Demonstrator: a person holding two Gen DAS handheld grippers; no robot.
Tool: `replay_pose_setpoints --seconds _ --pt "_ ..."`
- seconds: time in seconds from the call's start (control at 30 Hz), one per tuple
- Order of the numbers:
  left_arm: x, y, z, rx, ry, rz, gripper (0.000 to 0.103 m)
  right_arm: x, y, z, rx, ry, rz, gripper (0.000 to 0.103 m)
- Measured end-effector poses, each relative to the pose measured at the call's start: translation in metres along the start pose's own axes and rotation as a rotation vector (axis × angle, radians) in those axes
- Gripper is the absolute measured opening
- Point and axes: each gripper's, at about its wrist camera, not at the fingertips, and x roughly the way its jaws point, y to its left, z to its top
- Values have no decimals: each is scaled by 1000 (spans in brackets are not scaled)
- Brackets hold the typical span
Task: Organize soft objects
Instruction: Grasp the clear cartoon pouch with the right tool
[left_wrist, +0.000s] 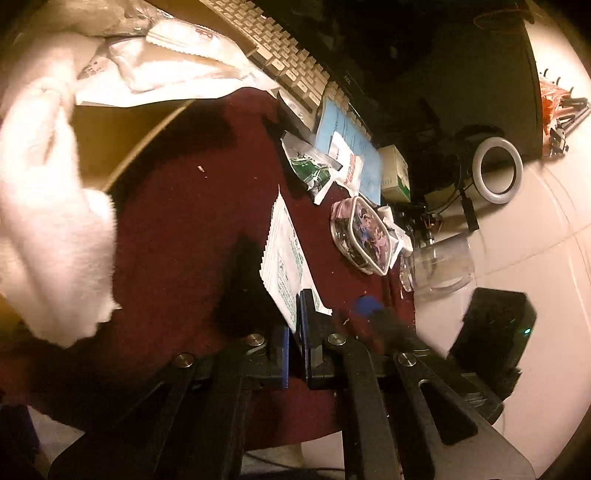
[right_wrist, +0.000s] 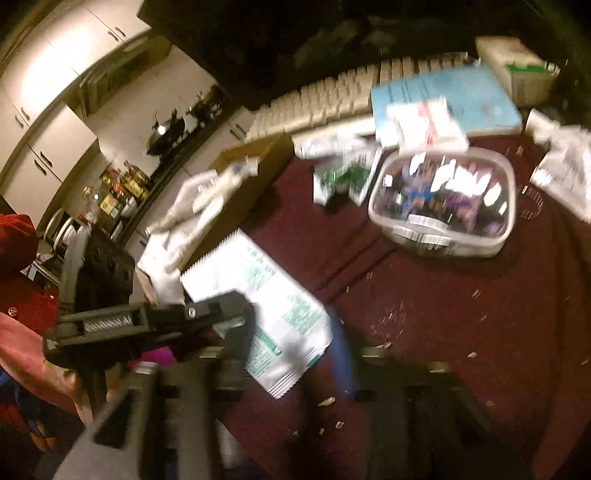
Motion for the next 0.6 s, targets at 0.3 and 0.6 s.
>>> replay_pose_setpoints --seconds 0.3,0.6 --pt "0 1 -6 20 7 -8 4 -25 -22 43 -29 -52 -163 68" --pt "-7 1 -7 19 -7 -13 4 21 -55 112 -66 84 -299 69"
